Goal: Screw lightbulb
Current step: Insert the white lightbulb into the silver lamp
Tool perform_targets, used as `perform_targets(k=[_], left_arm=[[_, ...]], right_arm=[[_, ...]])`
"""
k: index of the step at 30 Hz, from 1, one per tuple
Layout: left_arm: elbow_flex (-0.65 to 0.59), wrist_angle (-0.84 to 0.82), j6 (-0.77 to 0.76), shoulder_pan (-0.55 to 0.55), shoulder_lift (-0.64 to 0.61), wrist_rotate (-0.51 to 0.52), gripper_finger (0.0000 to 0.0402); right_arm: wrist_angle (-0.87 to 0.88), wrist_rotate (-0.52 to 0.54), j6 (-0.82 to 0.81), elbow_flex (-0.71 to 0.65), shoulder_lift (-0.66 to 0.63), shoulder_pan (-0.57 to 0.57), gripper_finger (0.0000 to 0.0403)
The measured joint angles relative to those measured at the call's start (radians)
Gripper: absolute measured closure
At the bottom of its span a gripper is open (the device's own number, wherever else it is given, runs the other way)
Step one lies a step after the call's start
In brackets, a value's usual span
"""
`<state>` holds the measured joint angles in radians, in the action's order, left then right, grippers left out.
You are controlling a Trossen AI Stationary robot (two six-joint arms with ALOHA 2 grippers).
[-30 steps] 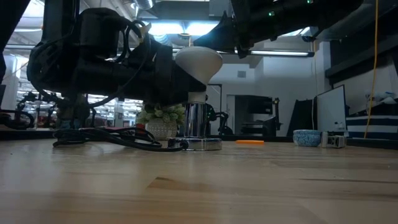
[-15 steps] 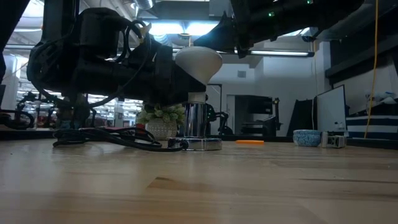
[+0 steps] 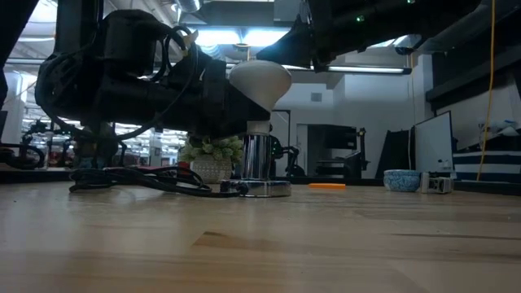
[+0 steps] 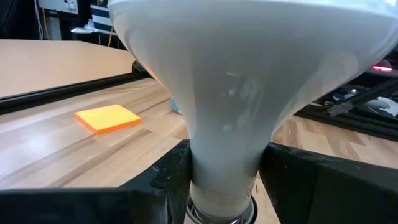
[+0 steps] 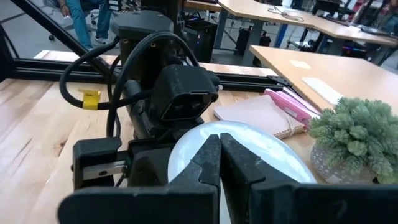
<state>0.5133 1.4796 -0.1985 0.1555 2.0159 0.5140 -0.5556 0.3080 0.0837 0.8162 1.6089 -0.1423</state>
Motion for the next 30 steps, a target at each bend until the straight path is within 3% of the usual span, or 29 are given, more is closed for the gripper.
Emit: perform_targets(k=[30], left_arm=[[-0.001,-0.002,0.023,0.021,0.0,0.0,0.0249]], right_arm=[[-0.024,0.145,0.134,0.001,-0.001,-0.083,0.0395]])
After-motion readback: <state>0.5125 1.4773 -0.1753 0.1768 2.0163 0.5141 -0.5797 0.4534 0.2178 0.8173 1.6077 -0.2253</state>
